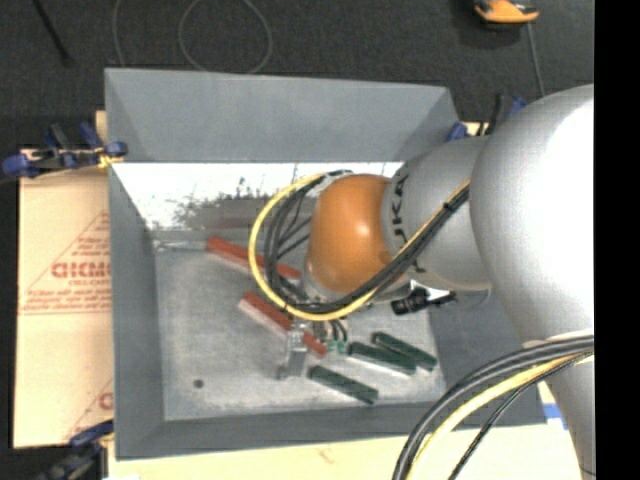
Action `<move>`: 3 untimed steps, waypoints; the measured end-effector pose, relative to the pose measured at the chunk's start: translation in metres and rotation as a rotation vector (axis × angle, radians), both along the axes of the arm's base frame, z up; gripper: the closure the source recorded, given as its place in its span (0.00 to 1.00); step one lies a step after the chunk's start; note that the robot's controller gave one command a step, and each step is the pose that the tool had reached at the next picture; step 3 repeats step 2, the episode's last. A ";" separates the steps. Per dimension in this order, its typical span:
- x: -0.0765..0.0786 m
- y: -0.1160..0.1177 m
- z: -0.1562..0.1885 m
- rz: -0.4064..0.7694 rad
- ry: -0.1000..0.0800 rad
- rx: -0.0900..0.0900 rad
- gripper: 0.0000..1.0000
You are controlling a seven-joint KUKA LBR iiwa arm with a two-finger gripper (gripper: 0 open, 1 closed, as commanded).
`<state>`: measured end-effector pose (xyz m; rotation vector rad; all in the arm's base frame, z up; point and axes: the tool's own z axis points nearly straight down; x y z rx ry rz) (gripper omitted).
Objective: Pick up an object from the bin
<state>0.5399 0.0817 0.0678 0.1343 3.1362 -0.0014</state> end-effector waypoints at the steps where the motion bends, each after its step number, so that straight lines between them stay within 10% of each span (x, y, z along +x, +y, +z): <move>1: -0.001 0.003 0.003 0.000 -0.001 0.002 1.00; 2: 0.024 -0.004 0.171 0.015 -0.010 0.003 1.00; 3: 0.024 -0.004 0.171 0.015 -0.010 0.003 1.00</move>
Offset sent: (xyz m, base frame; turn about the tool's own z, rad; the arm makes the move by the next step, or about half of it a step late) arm 0.0000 0.0000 0.0000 0.0000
